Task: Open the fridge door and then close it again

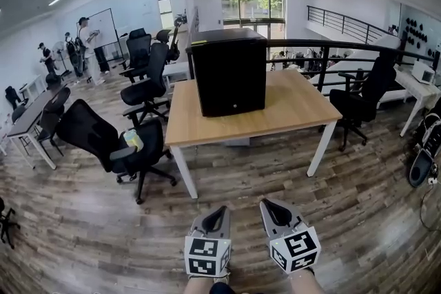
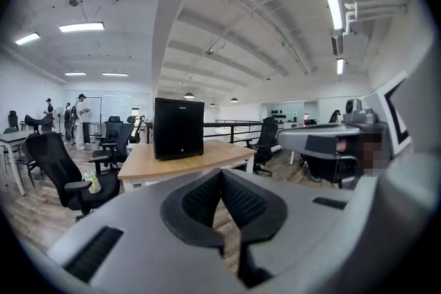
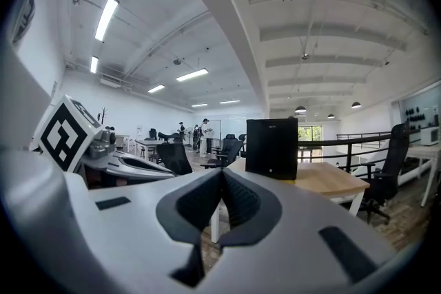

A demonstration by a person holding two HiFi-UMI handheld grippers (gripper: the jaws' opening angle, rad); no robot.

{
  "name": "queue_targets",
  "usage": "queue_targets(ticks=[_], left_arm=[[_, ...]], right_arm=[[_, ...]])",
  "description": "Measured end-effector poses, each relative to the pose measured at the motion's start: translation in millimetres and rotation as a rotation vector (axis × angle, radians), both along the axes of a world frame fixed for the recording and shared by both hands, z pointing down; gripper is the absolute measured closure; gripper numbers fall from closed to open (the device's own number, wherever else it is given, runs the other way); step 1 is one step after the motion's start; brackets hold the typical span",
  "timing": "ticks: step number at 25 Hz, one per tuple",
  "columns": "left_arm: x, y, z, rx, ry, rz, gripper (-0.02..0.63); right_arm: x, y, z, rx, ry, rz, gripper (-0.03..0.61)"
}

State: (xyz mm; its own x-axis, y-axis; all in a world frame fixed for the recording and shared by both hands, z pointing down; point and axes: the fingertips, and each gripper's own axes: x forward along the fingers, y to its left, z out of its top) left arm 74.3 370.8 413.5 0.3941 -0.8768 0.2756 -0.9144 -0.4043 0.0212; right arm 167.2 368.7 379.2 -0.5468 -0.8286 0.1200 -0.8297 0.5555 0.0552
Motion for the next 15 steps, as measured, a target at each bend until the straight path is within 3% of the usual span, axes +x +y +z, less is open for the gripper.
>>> queue_targets(ticks=[5,15], left_arm=[[-10,-52,10,-0.008,0.006,0.018,0.609],[-83,-204,-27,0.056,0.006,0.035,0.609]], right_arm=[[-13,-50,6,0.001,0.010,0.012,0.580],[-77,-199,-26,0.052,0.022,0.066,0.580]])
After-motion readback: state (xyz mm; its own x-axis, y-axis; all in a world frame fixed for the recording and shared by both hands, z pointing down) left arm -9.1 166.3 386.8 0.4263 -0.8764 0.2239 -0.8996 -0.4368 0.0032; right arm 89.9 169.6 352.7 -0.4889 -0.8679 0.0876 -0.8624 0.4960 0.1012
